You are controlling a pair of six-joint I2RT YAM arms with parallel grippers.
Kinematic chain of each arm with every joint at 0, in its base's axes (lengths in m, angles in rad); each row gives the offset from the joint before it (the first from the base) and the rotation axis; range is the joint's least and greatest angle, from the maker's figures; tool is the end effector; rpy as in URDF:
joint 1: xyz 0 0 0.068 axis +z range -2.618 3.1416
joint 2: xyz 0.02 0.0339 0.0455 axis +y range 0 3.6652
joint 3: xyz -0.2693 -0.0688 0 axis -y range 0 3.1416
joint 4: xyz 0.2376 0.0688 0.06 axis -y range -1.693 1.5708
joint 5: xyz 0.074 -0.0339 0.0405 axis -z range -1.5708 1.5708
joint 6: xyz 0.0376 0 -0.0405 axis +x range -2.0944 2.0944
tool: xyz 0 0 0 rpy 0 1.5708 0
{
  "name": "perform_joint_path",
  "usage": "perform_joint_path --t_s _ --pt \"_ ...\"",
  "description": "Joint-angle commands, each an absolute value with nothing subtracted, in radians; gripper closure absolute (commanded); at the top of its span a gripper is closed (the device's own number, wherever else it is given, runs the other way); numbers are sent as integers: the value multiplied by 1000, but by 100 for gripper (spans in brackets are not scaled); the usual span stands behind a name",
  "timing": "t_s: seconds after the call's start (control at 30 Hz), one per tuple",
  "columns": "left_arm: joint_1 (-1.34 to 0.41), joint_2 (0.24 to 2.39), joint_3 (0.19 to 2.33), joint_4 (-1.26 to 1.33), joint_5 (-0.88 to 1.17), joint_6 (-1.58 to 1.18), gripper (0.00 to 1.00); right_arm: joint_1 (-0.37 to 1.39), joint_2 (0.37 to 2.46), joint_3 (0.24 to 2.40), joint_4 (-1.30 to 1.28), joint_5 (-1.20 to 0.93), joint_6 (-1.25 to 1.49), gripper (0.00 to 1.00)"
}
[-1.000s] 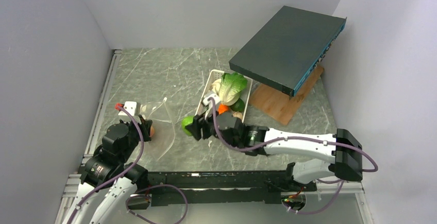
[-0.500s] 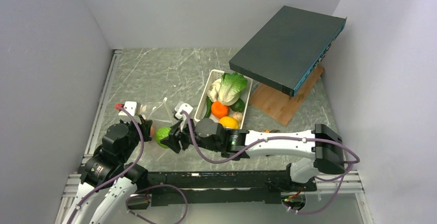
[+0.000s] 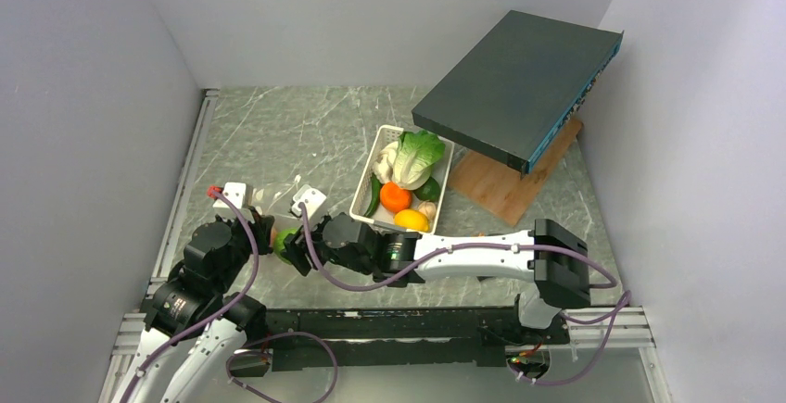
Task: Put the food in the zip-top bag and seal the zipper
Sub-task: Place the fake vegetable in the zipper food storage bag.
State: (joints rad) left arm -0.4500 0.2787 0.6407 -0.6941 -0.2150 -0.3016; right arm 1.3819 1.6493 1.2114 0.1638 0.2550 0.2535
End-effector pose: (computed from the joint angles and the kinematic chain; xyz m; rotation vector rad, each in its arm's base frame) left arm 0.0636 -0.0218 0.2917 -0.0049 1.9067 -0.3066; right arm 0.0822 0.3793 0.3057 -0.8718 1.7274 0.8956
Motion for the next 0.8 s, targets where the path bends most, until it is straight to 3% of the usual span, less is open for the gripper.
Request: perform_joint_path --t_s 0.0,0.27,0.77 --pt "-457 279 660 -663 -221 -308 100 1384 1660 1265 155 311 252 36" --pt "-457 283 660 -663 -221 -309 100 1384 1631 1252 144 313 242 22" --pt "-457 282 658 -660 -216 -306 100 1374 1401 1116 84 526 178 28"
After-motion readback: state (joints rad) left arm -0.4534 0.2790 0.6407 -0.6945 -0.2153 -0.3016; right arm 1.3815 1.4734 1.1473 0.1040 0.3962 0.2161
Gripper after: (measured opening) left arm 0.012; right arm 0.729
